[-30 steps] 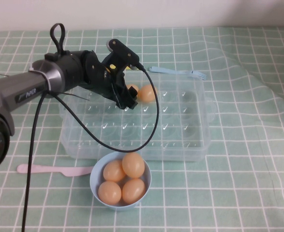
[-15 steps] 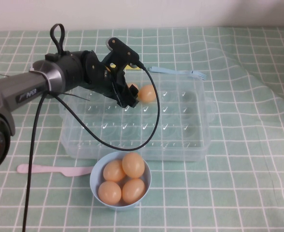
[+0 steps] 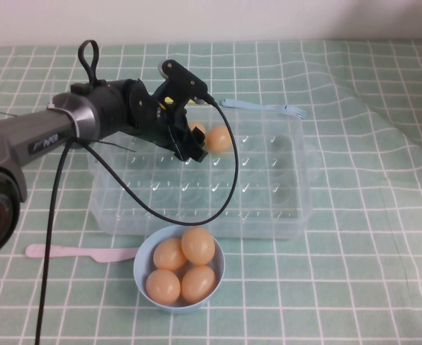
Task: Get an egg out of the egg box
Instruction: Pick up the egg from the plastic box
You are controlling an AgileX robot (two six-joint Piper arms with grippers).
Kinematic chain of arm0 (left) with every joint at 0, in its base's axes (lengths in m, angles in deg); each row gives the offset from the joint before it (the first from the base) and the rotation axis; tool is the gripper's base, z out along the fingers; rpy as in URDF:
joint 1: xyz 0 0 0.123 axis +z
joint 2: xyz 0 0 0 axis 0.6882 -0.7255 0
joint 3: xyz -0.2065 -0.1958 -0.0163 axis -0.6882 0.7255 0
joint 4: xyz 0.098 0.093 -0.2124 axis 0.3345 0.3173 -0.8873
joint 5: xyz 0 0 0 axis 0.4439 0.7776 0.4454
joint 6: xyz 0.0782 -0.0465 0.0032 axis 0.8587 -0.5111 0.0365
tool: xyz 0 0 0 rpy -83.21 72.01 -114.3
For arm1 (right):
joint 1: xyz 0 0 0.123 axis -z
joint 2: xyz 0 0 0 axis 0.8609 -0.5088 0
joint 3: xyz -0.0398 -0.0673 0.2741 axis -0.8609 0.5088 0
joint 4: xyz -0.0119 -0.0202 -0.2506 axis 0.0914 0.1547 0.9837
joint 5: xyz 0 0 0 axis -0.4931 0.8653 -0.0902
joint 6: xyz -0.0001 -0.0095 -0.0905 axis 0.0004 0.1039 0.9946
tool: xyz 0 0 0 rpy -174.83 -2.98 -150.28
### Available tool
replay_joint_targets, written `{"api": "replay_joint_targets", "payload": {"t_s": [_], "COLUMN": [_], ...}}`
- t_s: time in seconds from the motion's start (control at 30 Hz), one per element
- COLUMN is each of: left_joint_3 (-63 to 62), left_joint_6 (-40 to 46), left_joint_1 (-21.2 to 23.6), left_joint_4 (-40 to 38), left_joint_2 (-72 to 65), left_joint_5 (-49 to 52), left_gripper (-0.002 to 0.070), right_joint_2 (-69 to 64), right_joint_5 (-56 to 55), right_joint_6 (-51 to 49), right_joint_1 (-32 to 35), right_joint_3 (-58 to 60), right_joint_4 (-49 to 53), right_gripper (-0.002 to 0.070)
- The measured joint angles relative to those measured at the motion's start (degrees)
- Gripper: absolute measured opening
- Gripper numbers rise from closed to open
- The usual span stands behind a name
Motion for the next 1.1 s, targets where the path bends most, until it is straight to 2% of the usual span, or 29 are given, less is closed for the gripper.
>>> {"api": "replay_joint_targets", "payload": {"t_s": [0.17, 0.67, 0.93, 1.1], "left_joint_3": [0.0, 0.0, 0.0, 0.0], "left_joint_6": [0.0, 0.04, -1.56, -11.51], "left_joint_1": [0.0, 0.0, 0.0, 0.0], "left_joint_4": [-0.06, -0.06, 0.53, 2.69], "left_joint_2": [0.0, 2.73, 10.84, 17.62], "left_joint_5": [0.0, 4.92, 18.64, 31.66], "left_gripper": [0.034, 0.0337, 0.0337, 0.0337], "right_joint_2": [0.0, 0.22, 0.22, 0.22], "right_joint_5": [0.0, 0.0, 0.0, 0.0], "right_joint_6": [0.0, 0.0, 0.0, 0.0], "right_joint_1": [0.0, 0.0, 0.0, 0.0], "right_joint_3": [0.0, 0.0, 0.0, 0.0], "right_joint_4": [0.0, 0.0, 0.0, 0.0], "right_gripper": [-0.0017, -0.0017, -0.0017, -0.0017]}}
